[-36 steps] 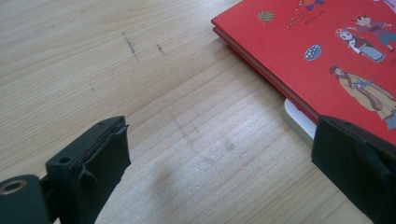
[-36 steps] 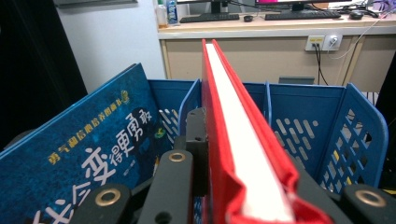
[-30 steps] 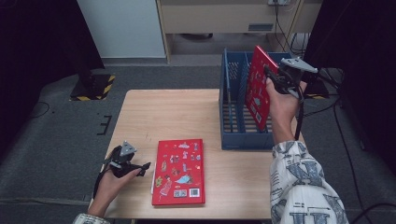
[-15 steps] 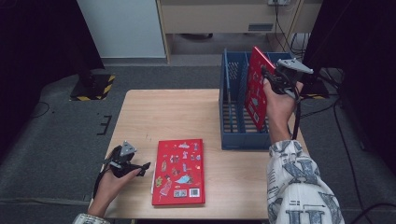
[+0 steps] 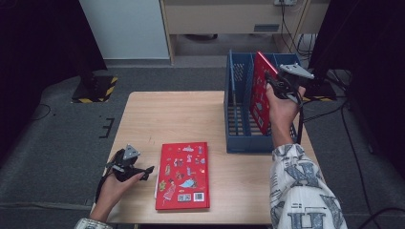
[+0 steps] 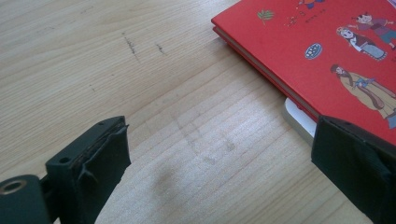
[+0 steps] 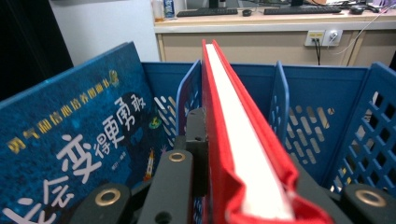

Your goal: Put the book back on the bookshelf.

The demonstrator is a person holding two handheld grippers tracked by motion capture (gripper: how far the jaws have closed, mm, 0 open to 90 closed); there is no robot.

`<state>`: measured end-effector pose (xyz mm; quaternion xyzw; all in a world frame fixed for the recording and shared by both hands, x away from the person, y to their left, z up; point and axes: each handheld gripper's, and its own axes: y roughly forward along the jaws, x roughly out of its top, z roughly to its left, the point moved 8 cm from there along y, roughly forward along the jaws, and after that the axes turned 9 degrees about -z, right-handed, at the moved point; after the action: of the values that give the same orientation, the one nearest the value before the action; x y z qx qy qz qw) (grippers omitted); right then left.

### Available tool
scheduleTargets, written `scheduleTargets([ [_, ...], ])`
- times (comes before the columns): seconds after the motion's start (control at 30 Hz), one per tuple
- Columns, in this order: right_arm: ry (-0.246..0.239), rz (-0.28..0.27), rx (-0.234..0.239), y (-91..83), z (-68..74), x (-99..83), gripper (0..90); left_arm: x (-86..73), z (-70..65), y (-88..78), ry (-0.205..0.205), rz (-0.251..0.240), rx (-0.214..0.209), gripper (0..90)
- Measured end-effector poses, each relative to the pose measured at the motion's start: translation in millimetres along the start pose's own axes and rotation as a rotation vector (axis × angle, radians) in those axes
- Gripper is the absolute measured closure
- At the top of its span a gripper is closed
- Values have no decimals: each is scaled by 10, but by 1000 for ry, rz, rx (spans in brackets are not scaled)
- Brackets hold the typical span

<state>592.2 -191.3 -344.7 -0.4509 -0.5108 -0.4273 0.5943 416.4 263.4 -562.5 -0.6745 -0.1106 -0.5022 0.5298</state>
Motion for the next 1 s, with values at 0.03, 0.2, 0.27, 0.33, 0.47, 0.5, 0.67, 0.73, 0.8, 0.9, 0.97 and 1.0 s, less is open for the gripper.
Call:
scheduleTargets([
  [0.03,1,1,1,13,-1,-20,800,-2,-1,0,0,0,-1,35],
  [0.2,4,5,1,98,3,-125,800,-10,5,-5,0,3,0,35],
  [0.27,6,9,-3,127,-2,-168,799,-14,5,-2,1,4,-2,36],
  [0.33,9,12,-7,147,-12,-212,800,-13,5,-2,1,4,-2,36],
  [0.47,14,18,-15,172,-25,-307,800,-17,5,1,4,7,-2,36],
  [0.5,12,20,-16,176,-26,-327,800,-18,4,1,5,7,-2,36],
  [0.67,-8,29,-26,204,-29,-422,800,-15,2,0,4,5,-2,36],
  [0.73,-9,30,-28,209,-33,-456,800,-16,2,0,4,6,-2,36],
  [0.8,-4,23,-27,206,-38,-464,799,-16,3,2,5,6,-2,36],
  [0.9,-16,22,-27,210,-31,-464,799,-12,-1,4,2,3,-2,36],
  [0.97,-18,16,-30,217,-33,-467,800,-14,2,3,5,5,-2,37],
  [1.0,-17,13,-32,222,-32,-466,799,-14,2,4,5,6,-2,37],
])
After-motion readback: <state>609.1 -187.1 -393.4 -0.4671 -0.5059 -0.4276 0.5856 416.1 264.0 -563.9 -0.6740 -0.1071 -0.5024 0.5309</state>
